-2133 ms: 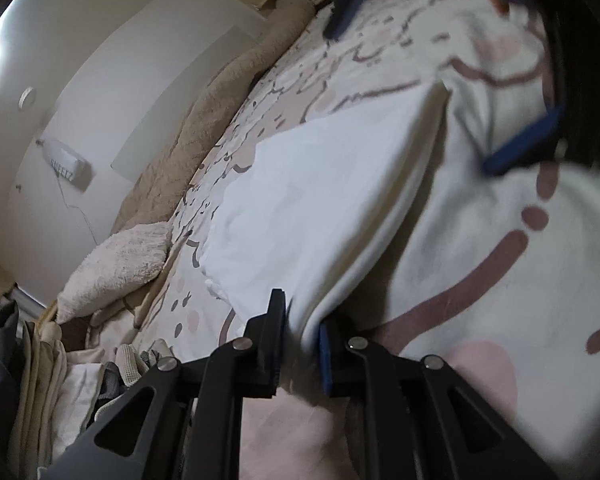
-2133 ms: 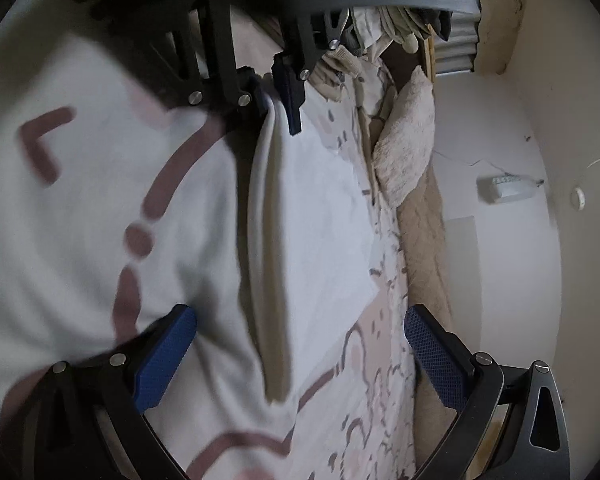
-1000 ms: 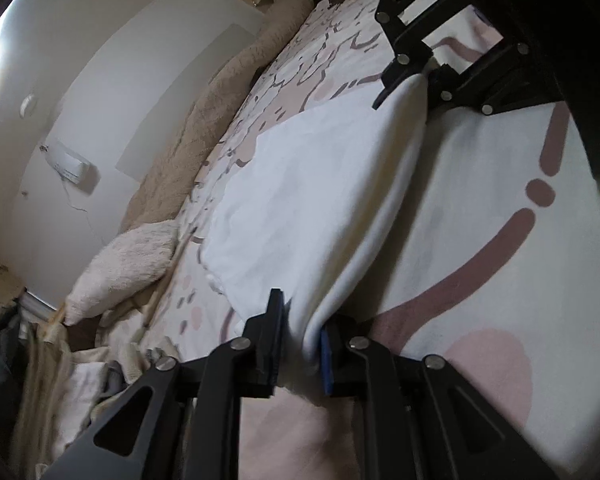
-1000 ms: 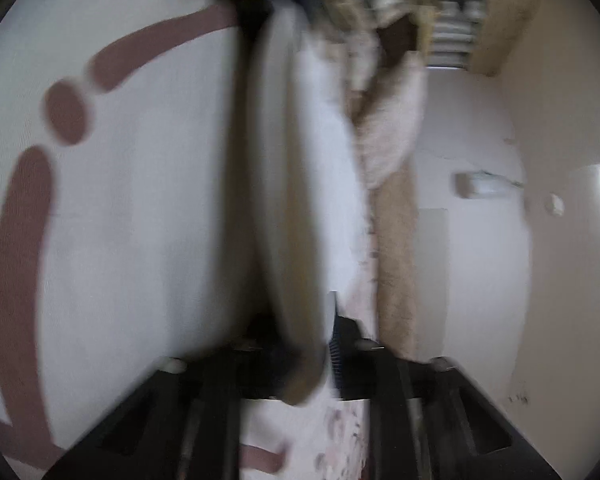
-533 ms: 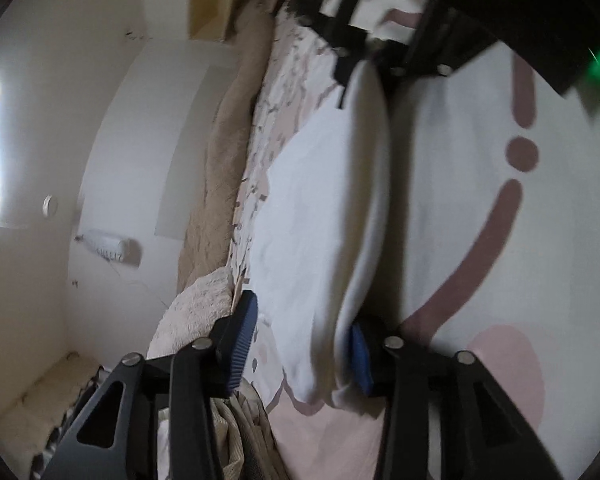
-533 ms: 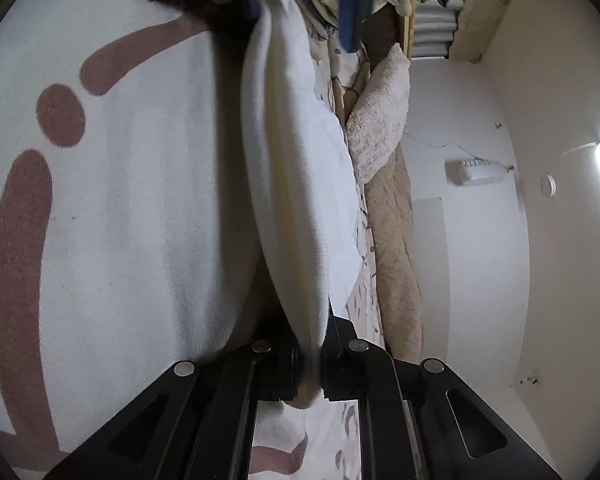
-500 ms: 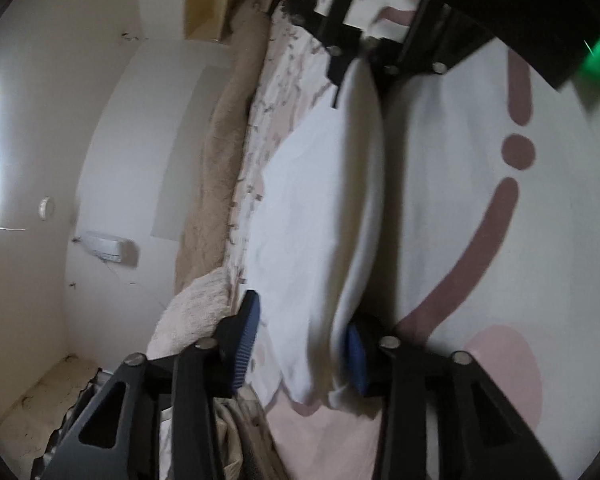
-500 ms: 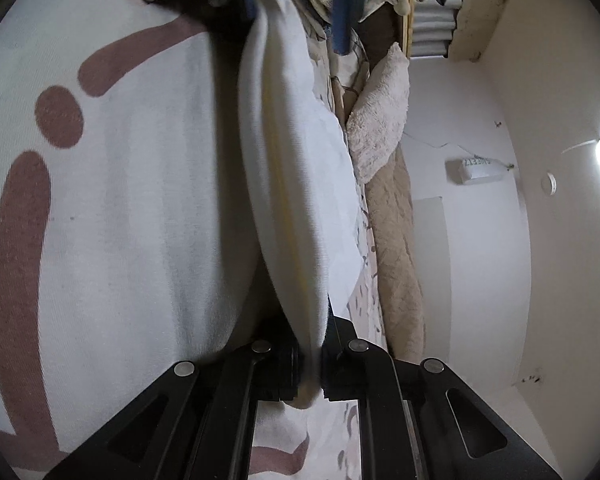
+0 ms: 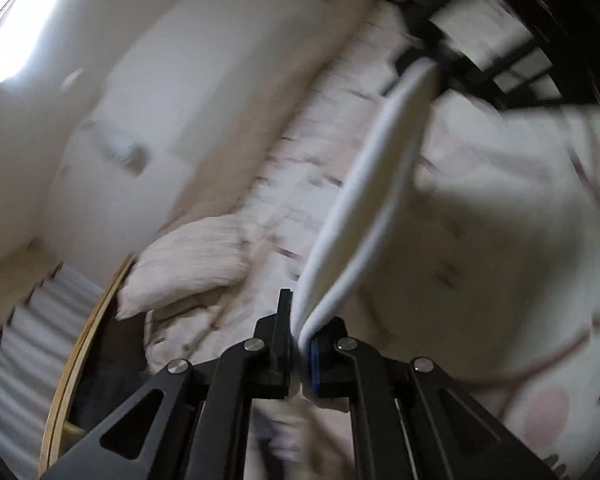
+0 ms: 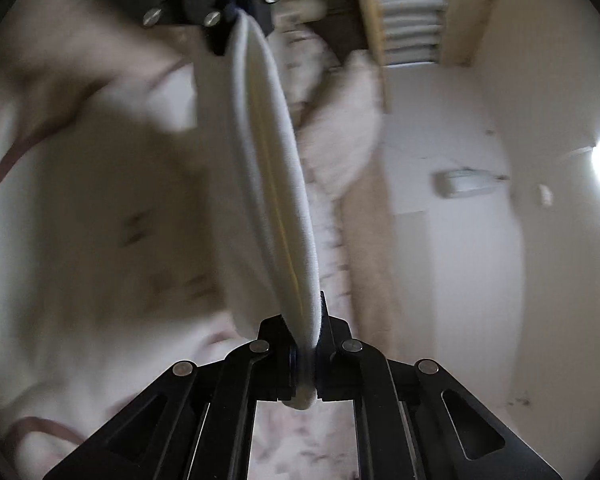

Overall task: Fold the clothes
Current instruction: 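Lift the folded T-shirt with both tools and carry it toward the clothes stack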

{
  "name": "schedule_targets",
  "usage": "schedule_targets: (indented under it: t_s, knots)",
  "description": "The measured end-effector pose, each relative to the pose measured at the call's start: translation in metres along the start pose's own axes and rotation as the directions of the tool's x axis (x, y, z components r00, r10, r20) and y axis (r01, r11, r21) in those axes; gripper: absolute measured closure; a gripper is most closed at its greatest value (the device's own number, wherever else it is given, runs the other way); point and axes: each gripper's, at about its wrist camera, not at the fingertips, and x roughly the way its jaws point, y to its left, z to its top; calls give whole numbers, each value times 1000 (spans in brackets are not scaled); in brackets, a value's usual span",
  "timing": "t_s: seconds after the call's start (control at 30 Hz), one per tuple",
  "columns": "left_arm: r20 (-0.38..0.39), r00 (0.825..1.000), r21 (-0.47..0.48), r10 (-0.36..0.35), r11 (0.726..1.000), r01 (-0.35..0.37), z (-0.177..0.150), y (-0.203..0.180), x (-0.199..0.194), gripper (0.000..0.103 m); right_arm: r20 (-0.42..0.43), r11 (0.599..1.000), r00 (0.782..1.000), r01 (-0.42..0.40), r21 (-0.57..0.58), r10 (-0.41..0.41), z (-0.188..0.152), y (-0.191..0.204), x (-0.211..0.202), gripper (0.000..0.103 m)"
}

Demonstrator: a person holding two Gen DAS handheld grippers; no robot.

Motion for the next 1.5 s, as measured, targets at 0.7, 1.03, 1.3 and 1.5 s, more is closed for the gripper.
schedule_targets:
  t_s: [0.7,1.03,1.3,1.5]
  knots:
    - [-177,957,-468,231,835,-288,-24,388,-53,90,138,912,986,29,410,-93,296,-257,7,95]
    - [-241,947,-489,211,817,-306,-89,395,-7,86,77,935,997,-43,352,17,368,-214,37,95]
    - [-196,962,-512,191,816,-267,-108,382,-34,82,48,950,999,-39,309,26,367,-191,-9,95]
    - [-151,964,-410,219,874,-262,-144,325,-92,82,117,961,992,-78,264,49,345,-140,-69,95]
